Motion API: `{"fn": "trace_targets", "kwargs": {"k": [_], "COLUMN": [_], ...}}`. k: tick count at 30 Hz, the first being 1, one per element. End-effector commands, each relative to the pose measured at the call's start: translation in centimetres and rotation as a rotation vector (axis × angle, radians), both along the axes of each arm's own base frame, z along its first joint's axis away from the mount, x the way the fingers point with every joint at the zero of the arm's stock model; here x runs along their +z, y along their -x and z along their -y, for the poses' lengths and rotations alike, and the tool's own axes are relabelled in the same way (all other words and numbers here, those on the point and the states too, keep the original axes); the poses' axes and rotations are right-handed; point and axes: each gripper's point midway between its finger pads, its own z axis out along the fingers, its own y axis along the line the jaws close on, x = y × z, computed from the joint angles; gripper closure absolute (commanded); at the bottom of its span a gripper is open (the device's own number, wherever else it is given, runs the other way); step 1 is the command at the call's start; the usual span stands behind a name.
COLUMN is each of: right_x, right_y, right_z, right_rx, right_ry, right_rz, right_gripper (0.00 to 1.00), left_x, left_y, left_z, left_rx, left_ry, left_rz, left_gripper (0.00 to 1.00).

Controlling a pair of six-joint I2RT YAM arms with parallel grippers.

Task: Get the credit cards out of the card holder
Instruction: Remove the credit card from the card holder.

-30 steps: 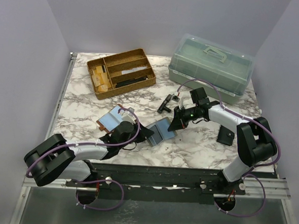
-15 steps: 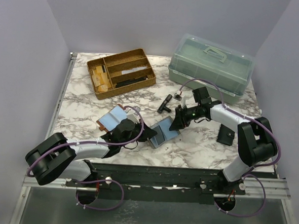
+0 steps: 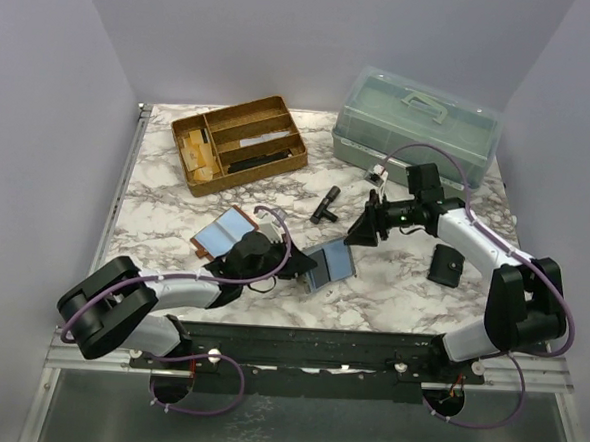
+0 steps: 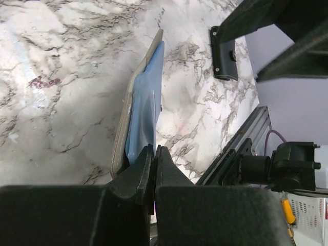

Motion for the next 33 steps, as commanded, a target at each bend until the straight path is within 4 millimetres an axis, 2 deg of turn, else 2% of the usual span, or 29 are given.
{"fn": "trace_targets", "kwargs": {"k": [1, 5, 18, 33], "right_x": [2.3, 2.5, 1.4, 1.3], "right_y": [3.9, 4.8, 4.8, 4.6], "right_z": [-1.2, -1.4, -1.8, -1.8], "right_rx": [0.194, 0.232, 0.214, 0.215], "right_ry": [-0.197, -0.251, -0.255, -0.248], "right_rz": [-0.031, -0.075, -0.189, -0.184], "right_gripper": [0.44, 0.42, 0.45, 0.46], "left_x": [2.5, 3.2, 5.0, 5.1], "left_y": [-0.2, -0.1, 0.5, 0.7], "left_z": [1.9, 2.3, 1.8, 1.5], "left_rx": [-0.068, -0.084, -0.09, -0.091], "left_ry": [0.08, 0.117, 0.184, 0.189], "left_rz": [0.063, 0.081, 0.143, 0.157], "left_gripper": [1.0, 1.0, 1.0, 1.0]}}
